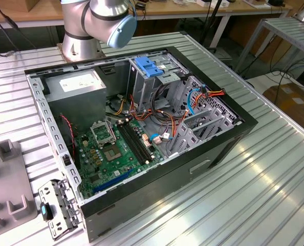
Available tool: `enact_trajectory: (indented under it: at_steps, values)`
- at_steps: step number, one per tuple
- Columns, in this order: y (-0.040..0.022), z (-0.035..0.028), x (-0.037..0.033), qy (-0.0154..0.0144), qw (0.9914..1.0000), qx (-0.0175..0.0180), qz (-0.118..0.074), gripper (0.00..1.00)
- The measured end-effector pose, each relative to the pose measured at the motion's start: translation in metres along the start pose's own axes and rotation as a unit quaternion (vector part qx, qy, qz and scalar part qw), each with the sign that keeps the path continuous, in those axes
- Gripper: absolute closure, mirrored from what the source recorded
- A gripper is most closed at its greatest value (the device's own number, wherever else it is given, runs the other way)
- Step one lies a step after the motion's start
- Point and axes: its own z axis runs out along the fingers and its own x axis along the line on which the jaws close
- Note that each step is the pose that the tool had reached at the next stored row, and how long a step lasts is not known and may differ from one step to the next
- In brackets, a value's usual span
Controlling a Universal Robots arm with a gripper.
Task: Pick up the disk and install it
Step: 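Pick up the disk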
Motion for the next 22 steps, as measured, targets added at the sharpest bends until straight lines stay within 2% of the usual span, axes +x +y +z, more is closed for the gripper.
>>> enact_trajectory:
  at_steps: [8,19,22]
  values:
    - [0.0002,-0.0130,-0.0003,0.0000,1.00000,-0.0003,0.000,0.63]
    - [0.0005,-0.0389,-0.0008,-0.0001,1.00000,-0.0022,0.000,0.63]
    - [0.0005,-0.0390,-0.0008,-0.0001,1.00000,-0.0022,0.000,0.63]
